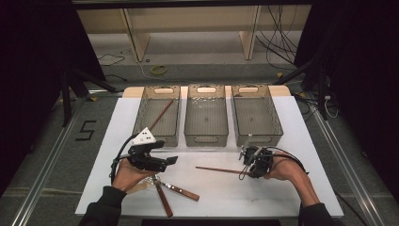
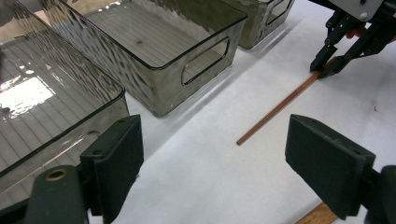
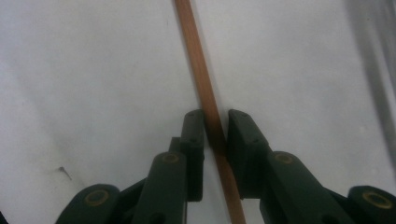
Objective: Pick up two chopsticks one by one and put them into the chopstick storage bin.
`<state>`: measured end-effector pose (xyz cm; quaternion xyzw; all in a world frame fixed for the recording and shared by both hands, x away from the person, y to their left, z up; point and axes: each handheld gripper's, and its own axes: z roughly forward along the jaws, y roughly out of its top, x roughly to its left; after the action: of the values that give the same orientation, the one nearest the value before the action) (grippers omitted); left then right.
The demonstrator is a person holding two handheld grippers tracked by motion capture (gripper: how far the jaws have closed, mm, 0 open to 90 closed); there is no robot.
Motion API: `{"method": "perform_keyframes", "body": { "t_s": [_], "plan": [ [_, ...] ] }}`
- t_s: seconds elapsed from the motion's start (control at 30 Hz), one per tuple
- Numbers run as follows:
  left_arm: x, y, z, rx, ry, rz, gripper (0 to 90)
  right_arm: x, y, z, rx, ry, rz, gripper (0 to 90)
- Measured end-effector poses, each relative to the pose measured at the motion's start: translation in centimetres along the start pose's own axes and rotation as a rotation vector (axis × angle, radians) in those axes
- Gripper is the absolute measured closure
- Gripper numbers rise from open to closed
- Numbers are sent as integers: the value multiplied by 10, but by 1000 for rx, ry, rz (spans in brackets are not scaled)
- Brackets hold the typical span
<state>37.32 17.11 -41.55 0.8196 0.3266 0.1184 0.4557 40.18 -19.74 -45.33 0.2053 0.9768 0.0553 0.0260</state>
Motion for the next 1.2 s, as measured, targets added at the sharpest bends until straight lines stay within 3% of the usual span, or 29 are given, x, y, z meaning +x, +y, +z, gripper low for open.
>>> {"method": "perform_keyframes", "body": {
  "t_s": [0.17,0.43,0.7,0.83,1.0,1.2],
  "plan": [
    [0,0,1,1,-2,-6,191,1,0,0,15,5,-40,828],
    [-1,0,2,6,-5,5,192,5,0,-1,11,-9,-105,839],
    [-4,-1,7,23,-22,26,194,10,0,-14,-41,-5,-142,842],
    [-8,1,10,33,-32,53,194,15,1,-22,-74,3,-149,842],
    [-15,4,15,51,-60,87,196,25,7,-31,-90,-13,-205,841],
    [-25,6,23,110,-84,130,201,36,14,-38,-100,-22,-243,841]
  ]
}}
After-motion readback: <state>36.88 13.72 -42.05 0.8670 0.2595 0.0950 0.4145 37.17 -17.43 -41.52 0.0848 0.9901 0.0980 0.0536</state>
